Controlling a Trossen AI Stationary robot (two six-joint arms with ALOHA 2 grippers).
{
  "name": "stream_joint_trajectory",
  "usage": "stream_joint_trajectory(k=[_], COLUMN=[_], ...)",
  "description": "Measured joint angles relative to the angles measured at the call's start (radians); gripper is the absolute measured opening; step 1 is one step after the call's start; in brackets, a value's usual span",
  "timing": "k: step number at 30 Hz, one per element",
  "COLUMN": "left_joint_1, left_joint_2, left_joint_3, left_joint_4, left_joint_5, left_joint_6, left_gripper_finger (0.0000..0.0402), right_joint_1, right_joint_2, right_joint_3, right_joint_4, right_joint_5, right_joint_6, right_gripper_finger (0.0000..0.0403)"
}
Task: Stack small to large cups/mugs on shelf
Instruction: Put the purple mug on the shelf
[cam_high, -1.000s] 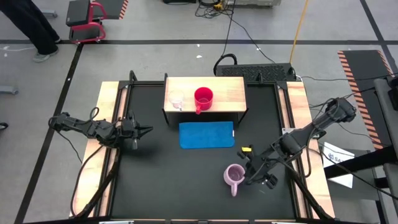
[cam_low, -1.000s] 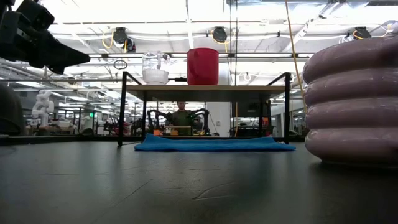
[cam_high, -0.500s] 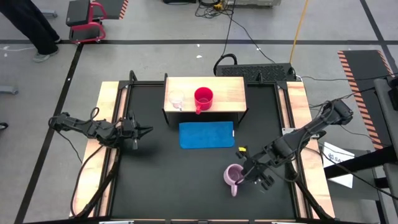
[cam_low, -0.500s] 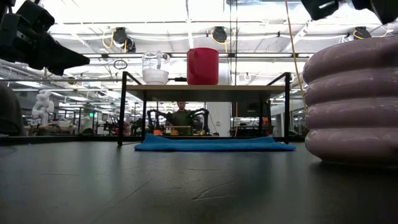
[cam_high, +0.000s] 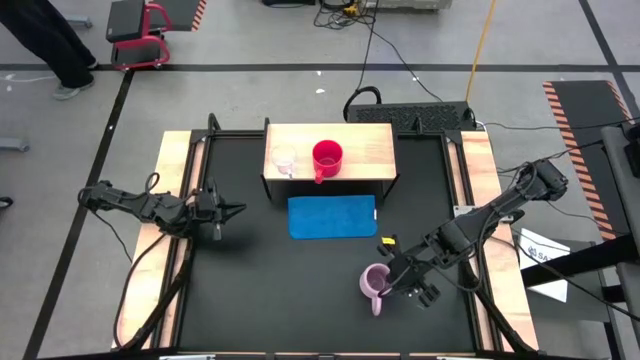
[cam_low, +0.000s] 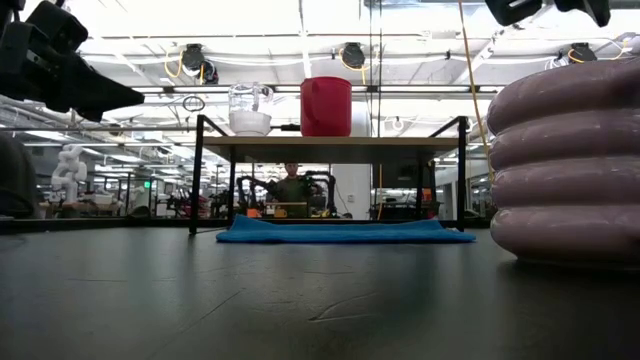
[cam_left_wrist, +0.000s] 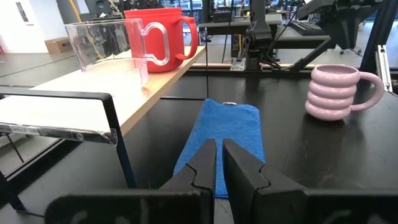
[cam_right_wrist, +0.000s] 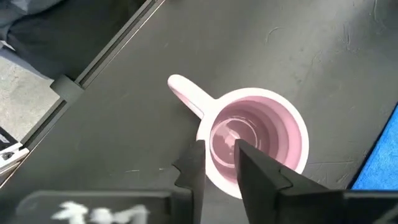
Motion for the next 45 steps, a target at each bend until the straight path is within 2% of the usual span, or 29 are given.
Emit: stream_joint_trajectory(k=[9, 17, 22, 30, 35, 45], left_joint_1=[0.000, 0.000, 0.000, 0.000, 0.000, 0.000], left_joint_2=[0.000, 0.000, 0.000, 0.000, 0.000, 0.000], left_joint_3=[0.000, 0.000, 0.000, 0.000, 0.000, 0.000], left_joint_4=[-0.001, -0.001, -0.001, -0.006, -0.008, -0.017], left_joint_5=[0.000, 0.000, 0.000, 0.000, 0.000, 0.001], left_joint_6=[0.000, -0.001, -0.003, -0.003, -0.003, -0.002], left_gripper_finger=[0.0031, 0.0031, 0.0031, 0.0031, 0.0031, 0.0031], right_joint_1=[-0.001, -0.033, -0.082, -0.138, -0.165, -0.176], right_joint_2=[0.000, -0.006, -0.006, -0.006, 0.000, 0.012], right_joint_3=[-0.062, -0.068, -0.068, -0.068, -0.068, -0.067], right_joint_4=[0.036, 0.046, 0.045, 0.045, 0.053, 0.066], right_joint_5=[0.005, 0.004, 0.058, 0.054, 0.005, -0.002], right_joint_6=[-0.001, 0.048, 0.103, 0.103, 0.103, 0.114], right_gripper_finger=[0.0113, 0.0114, 0.0114, 0.0114, 0.0114, 0.0114])
